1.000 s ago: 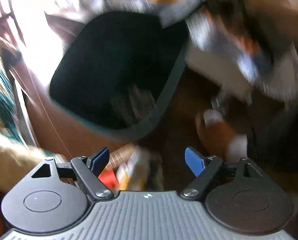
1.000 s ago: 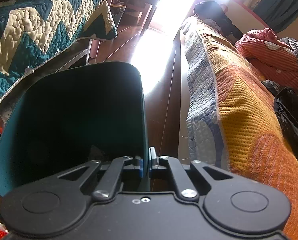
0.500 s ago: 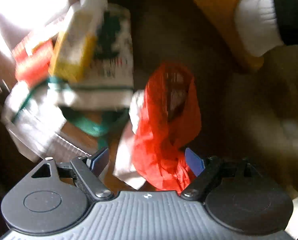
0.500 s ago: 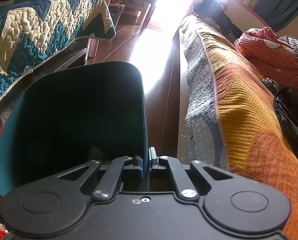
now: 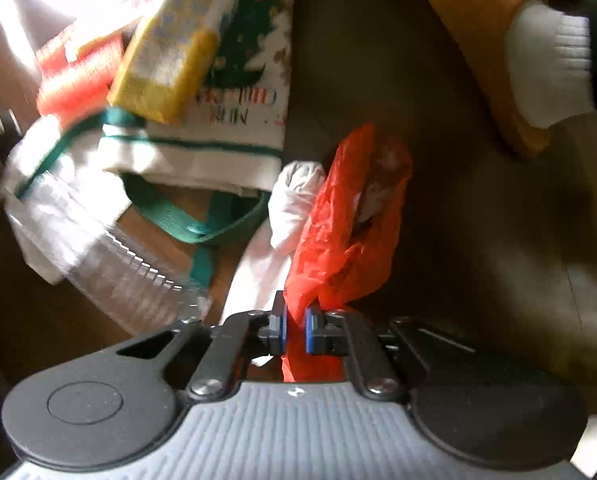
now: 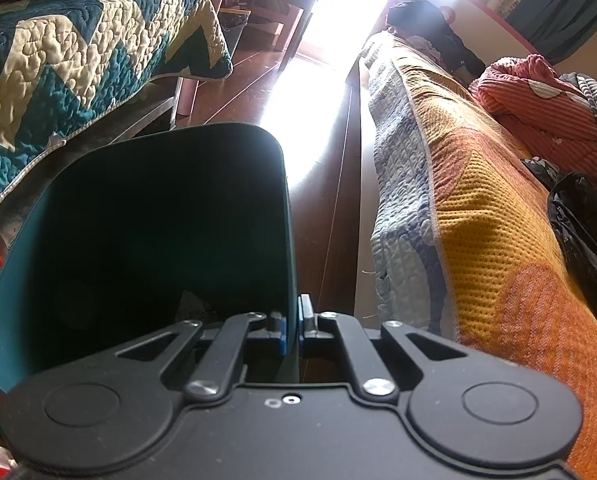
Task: Collect trash
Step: 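Grasp the red plastic bag from the pile with the left tool, then carry the red bag over the bin and open the left tool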
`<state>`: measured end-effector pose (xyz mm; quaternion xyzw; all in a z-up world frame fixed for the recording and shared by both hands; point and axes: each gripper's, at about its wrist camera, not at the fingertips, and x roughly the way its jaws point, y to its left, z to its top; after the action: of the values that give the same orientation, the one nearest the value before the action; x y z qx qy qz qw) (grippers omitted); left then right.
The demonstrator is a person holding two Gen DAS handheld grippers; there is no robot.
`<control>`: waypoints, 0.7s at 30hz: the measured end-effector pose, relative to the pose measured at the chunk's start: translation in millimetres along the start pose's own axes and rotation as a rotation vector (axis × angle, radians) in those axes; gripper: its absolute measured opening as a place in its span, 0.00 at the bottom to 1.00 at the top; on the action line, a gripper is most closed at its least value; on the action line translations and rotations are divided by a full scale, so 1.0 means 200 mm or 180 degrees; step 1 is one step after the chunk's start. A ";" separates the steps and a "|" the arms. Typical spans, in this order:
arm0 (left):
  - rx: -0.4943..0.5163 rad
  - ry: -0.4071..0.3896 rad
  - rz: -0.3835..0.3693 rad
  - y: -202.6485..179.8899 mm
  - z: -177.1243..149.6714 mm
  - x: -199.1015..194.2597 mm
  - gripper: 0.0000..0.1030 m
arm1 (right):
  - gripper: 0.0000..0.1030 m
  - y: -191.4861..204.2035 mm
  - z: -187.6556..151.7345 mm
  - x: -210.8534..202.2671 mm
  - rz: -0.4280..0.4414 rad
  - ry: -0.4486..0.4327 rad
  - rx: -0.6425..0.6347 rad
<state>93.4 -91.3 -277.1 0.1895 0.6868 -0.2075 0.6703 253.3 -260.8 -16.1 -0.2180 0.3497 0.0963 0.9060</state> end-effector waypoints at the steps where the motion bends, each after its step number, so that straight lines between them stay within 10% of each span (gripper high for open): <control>1: 0.0029 -0.0050 -0.0011 0.00 -0.01 -0.06 0.07 | 0.04 0.00 0.00 0.00 -0.0003 0.0000 0.0002; 21: -0.0358 -0.2027 -0.0244 0.12 0.00 -1.39 0.07 | 0.03 0.12 0.01 -0.06 0.0157 -0.0188 -0.0425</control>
<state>115.2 -66.7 0.7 0.0517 0.4597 -0.2432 0.8526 238.1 -239.5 -13.8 -0.2663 0.3208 0.1480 0.8968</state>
